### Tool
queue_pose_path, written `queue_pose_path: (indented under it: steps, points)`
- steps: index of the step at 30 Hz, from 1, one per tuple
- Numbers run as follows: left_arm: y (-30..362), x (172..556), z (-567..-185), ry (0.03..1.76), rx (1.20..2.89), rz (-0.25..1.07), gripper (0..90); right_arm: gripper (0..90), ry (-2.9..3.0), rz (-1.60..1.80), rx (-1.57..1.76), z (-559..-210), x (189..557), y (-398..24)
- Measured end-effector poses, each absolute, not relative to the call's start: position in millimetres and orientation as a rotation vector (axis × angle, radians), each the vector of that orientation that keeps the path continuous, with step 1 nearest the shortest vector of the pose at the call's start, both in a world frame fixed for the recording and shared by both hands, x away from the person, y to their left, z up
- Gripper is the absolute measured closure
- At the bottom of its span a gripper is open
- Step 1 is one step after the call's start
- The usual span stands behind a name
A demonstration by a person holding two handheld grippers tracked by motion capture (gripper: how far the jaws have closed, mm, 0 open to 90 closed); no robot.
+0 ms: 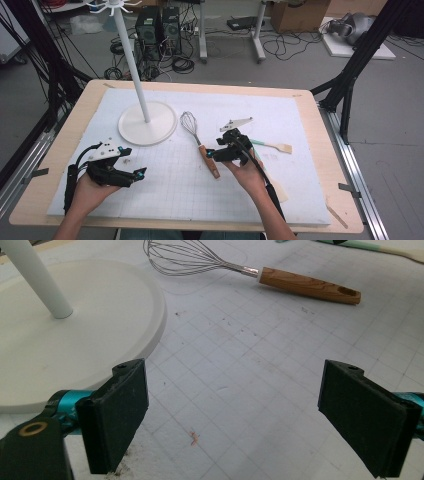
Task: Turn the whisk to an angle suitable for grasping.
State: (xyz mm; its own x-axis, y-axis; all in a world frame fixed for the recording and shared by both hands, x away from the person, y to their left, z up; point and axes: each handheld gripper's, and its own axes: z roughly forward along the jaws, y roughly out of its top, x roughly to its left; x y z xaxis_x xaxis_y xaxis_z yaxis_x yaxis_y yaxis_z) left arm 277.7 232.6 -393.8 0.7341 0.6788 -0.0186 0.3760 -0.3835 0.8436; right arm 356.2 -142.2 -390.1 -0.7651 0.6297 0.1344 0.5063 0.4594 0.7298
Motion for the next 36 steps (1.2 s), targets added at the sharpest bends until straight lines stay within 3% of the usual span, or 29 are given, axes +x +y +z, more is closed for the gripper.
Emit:
queue_pose_path:
  steps: [36]
  points:
    - [234.3,277.4,-393.1,0.797,2.008,0.417,13.2,50.3,2.566,1.075,1.100,-420.5,359.0,-111.3]
